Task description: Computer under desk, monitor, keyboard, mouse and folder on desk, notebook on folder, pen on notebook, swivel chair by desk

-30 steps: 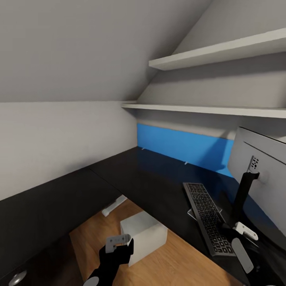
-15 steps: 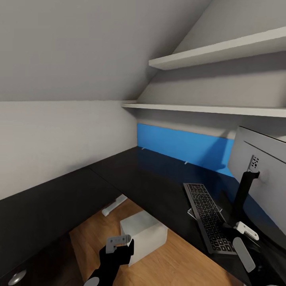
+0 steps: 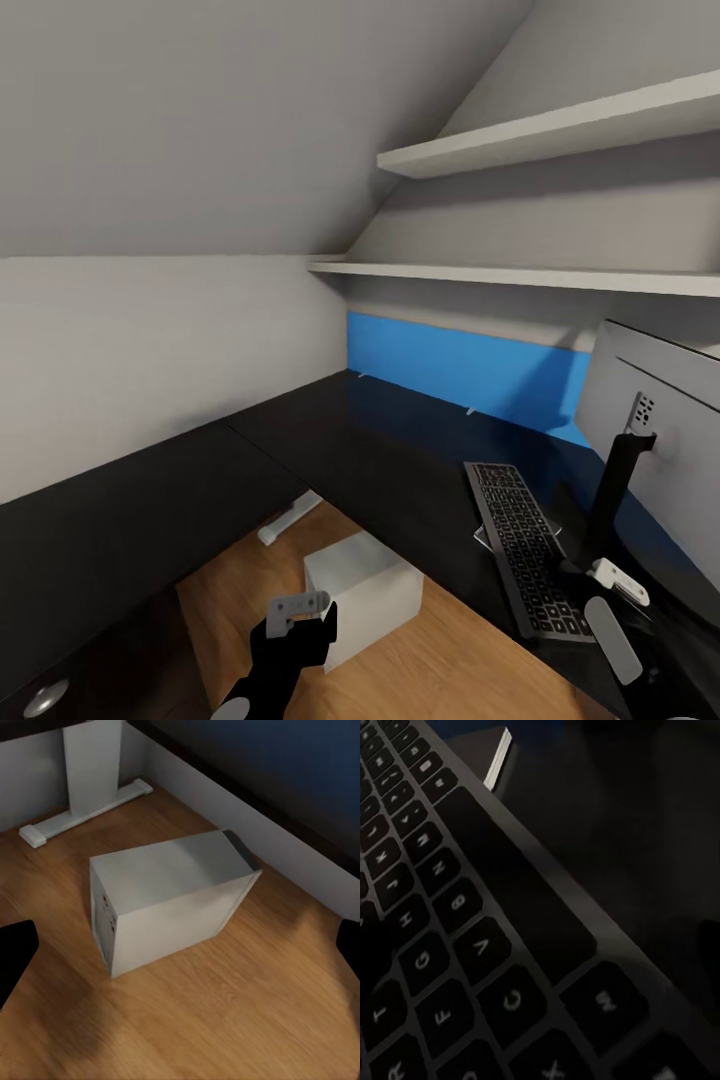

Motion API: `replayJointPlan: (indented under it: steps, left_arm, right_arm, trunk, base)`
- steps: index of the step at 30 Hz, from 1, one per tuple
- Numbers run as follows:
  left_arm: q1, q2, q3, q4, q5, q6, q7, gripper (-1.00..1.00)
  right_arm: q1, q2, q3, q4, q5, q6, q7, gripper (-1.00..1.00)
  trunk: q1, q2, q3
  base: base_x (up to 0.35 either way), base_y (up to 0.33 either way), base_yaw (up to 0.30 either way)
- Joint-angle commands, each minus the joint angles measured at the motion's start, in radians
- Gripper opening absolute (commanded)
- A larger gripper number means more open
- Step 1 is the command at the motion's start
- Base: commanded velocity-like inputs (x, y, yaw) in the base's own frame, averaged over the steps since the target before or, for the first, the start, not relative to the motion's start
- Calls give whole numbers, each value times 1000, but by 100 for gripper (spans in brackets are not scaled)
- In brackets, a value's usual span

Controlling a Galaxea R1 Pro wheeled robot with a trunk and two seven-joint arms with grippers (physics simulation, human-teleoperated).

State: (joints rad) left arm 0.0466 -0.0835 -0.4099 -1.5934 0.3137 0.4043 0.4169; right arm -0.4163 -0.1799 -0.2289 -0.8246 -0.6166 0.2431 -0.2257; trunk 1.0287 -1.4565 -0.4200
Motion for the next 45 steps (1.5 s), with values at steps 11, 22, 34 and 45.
replayJointPlan:
  steps: [11,22,34,45]
  left_arm:
    - [-1,0,-1,-1,10,2,8,100]
    - [-1,1,-1,-1,10,2,8,100]
    - [-1,1,-1,-1,10,2,8,100]
    - [-1,1,-2,0,10,2,8,100]
  right_arm:
    - [1,0,0,-1,-30,7,-4,100]
    - [1,3,3,-1,-31,8,28,100]
    - [1,3,3,-1,-31,8,46,100]
    - [1,3,3,0,-31,8,46,100]
  trunk:
    - [0,0,14]
    - [0,0,25]
    - [0,0,26]
    - [0,0,26]
  base:
    - [0,0,139]
    - [0,0,217]
    - [0,0,272]
    - [0,0,275]
